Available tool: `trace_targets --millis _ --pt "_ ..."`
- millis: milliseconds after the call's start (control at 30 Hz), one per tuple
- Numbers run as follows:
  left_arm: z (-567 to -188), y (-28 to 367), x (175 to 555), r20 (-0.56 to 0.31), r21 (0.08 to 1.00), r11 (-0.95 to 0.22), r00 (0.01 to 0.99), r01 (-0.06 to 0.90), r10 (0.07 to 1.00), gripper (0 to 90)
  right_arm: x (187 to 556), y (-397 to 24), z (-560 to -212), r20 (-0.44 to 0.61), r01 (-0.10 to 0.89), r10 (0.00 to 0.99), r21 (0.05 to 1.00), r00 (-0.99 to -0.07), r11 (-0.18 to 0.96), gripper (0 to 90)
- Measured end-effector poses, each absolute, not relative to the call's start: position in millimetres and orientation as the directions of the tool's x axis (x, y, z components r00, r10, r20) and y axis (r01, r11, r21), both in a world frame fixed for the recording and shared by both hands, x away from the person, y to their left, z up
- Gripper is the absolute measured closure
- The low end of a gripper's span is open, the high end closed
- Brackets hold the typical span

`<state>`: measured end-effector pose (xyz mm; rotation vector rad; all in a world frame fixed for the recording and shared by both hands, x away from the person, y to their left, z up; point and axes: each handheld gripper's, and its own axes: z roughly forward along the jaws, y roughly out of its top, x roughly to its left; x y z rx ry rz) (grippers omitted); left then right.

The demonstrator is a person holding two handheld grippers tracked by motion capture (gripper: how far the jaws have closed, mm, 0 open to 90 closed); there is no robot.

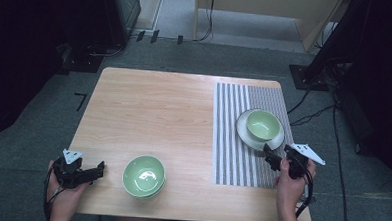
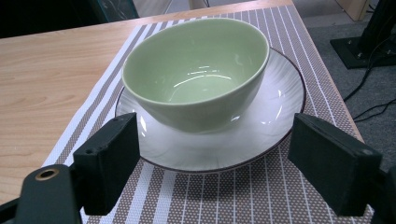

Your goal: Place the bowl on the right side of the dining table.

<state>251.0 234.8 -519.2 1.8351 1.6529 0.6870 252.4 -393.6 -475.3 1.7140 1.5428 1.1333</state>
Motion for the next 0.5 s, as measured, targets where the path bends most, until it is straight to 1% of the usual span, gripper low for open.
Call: trace_targets --millis 500 --pt "-519.2 234.8 251.0 0.0 0.709 -0.073 0.104 0.702 0.995 0.0 233.4 -391.1 -488.8 0.209 0.527 0.978 0.834 -0.026 -0.165 16.4"
